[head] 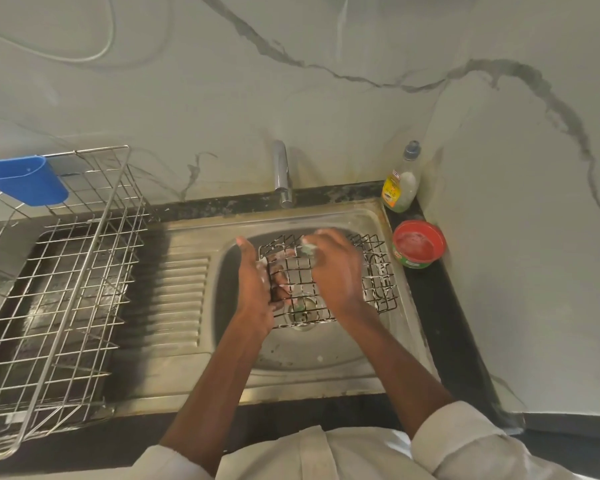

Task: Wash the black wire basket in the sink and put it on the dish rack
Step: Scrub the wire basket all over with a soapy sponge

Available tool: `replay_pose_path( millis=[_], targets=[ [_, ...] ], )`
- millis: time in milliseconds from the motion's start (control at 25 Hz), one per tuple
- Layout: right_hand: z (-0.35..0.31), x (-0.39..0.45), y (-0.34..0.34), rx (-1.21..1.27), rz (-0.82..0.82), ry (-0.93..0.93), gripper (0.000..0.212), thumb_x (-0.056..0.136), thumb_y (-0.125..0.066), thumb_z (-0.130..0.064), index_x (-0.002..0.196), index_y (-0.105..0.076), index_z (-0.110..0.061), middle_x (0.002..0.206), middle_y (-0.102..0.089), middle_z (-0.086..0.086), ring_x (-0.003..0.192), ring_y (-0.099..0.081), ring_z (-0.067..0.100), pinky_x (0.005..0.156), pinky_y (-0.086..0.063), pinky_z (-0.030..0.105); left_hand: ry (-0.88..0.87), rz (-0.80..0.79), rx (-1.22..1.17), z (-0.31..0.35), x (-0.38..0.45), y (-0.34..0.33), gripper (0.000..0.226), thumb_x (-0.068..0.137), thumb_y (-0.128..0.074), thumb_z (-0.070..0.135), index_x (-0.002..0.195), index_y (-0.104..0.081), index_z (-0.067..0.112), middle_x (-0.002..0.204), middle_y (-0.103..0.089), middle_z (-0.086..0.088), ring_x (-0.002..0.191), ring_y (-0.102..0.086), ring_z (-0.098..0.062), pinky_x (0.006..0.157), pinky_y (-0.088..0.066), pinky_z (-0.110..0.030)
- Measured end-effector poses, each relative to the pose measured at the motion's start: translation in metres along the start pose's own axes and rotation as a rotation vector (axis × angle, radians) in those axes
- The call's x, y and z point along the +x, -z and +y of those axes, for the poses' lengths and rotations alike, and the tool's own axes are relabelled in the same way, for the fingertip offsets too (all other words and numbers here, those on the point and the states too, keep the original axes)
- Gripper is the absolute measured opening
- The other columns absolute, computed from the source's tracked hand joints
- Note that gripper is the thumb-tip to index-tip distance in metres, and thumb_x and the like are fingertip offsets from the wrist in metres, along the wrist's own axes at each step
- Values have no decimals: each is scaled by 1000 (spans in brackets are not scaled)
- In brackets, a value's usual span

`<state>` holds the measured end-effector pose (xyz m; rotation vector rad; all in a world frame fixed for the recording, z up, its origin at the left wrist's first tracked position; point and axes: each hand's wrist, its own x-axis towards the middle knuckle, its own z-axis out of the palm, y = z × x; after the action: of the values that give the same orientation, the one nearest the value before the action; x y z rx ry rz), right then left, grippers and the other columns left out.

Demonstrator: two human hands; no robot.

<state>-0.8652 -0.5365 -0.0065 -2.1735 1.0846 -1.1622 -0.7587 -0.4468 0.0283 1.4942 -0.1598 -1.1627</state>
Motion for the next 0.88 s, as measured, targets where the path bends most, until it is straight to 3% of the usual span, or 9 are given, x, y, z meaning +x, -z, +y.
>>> replay_pose_path(
  millis=[40, 120, 240, 400, 560, 680, 800, 880],
  targets=[
    [18, -1, 8, -21, 14, -87, 37, 77, -66, 21, 100, -80, -5, 96, -74, 9, 79, -67, 13, 71, -45, 3, 0, 19, -8, 0, 1, 2, 94, 95, -21, 90, 107, -77, 16, 64, -53, 2, 53, -43, -14, 58, -31, -29],
    [53, 0, 28, -104, 16, -290, 42, 77, -66, 20, 106, -79, -7, 101, -75, 10, 85, -71, 21, 73, -47, 15, -12, 27, -14, 0, 2, 5, 90, 98, -22, 87, 114, -75, 16, 62, -51, 3, 54, -42, -13, 59, -34, -28],
    [85, 9, 49, -242, 1, -509, 36, 84, -67, 10, 115, -77, -6, 106, -76, 11, 97, -71, 25, 78, -39, 20, -55, -38, 42, -1, 2, 5, 98, 95, -20, 89, 123, -77, 15, 64, -52, 2, 50, -43, -11, 46, -37, -22],
    [50, 19, 36, -327, -48, -378, 40, 81, -65, 11, 117, -74, -5, 108, -73, 14, 99, -67, 30, 79, -38, 25, -76, -97, 91, -3, 0, -5, 100, 93, -19, 91, 121, -80, 17, 62, -54, 2, 47, -45, -11, 41, -37, -21],
    [-21, 8, 9, -103, -5, -117, 39, 76, -67, 18, 106, -78, -4, 101, -75, 12, 87, -71, 23, 75, -51, 20, -79, -74, 102, -3, 0, -13, 101, 95, -18, 89, 116, -80, 12, 71, -61, -8, 49, -55, -12, 41, -45, -21],
    [-26, 3, 1, -62, -6, 124, 33, 79, -61, 13, 100, -79, -4, 96, -74, 9, 84, -68, 20, 73, -53, 17, -80, -56, 68, -1, -1, -6, 98, 96, -18, 88, 110, -82, 15, 83, -67, -13, 62, -60, -14, 54, -48, -26],
    [20, 8, 18, -142, -4, -93, 48, 69, -64, 24, 102, -79, -7, 101, -73, 9, 92, -67, 25, 82, -38, 6, -54, -2, -21, 4, -3, 6, 90, 99, -21, 84, 99, -82, 19, 66, -53, -1, 57, -44, -14, 58, -32, -27],
    [57, 11, 39, -183, -6, -308, 49, 71, -65, 24, 108, -77, -6, 105, -73, 9, 93, -67, 23, 77, -32, -2, -43, 43, -58, 7, -8, 11, 83, 102, -22, 80, 92, -80, 22, 66, -51, 0, 59, -41, -14, 62, -30, -28]
  ],
)
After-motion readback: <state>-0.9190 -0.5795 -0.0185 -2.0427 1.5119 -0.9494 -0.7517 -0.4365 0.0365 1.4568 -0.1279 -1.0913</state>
